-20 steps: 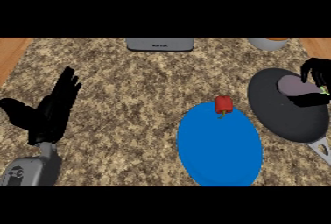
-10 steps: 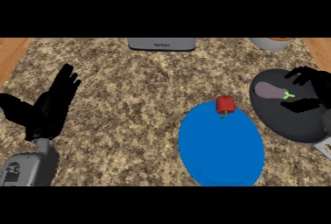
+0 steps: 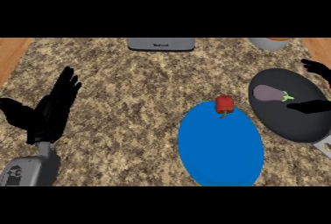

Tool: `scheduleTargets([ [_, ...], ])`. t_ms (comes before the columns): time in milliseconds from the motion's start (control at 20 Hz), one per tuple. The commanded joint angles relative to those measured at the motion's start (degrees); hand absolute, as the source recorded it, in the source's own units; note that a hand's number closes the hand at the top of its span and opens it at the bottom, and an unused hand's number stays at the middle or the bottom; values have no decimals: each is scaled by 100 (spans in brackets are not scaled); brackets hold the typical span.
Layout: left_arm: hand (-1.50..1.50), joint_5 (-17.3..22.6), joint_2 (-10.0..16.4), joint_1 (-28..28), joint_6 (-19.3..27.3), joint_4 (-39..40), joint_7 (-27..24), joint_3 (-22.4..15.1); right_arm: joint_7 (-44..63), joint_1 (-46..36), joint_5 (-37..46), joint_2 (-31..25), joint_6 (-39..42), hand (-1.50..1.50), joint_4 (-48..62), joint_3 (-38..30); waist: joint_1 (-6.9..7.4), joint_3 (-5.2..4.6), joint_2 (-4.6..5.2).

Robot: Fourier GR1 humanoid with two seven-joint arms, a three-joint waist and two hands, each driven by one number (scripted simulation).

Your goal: Pick the eggplant from the plate and place it in the pan

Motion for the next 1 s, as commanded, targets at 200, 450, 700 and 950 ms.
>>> scheduleTargets([
  [200,0,-68,-89,98,116,-227,130,-71,-360,77,-1232,-777,1789,-150,662,-1133,3,10,6],
  [450,0,112,62,21,-53,-249,188,106,-1069,655,-1513,-1515,3099,-150,837,-1362,-37,12,10],
  [700,0,-69,-68,79,110,-222,48,14,-1439,1084,-1665,-1907,4293,-150,780,-1384,-96,29,8],
  [950,0,69,33,117,-69,-76,-3,137,-1630,1442,-1777,-2056,4330,-150,597,-1395,-106,28,7],
])
